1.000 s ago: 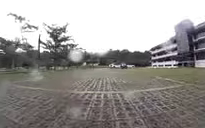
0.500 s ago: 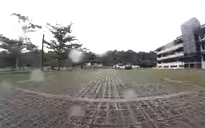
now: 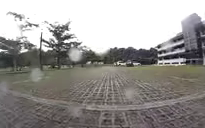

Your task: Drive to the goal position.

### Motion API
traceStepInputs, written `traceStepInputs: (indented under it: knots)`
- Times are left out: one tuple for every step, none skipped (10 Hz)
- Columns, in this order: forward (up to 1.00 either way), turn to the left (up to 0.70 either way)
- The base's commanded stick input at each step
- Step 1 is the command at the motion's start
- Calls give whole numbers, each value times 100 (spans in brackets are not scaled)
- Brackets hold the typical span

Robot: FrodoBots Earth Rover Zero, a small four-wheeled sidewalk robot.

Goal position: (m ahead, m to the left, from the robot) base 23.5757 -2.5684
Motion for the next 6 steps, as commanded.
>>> traceStepInputs:
  knots:
    - [85,0]
    - [85,-4]
    - [85,-25]
    - [85,0]
    - [85,0]
    - [85,0]
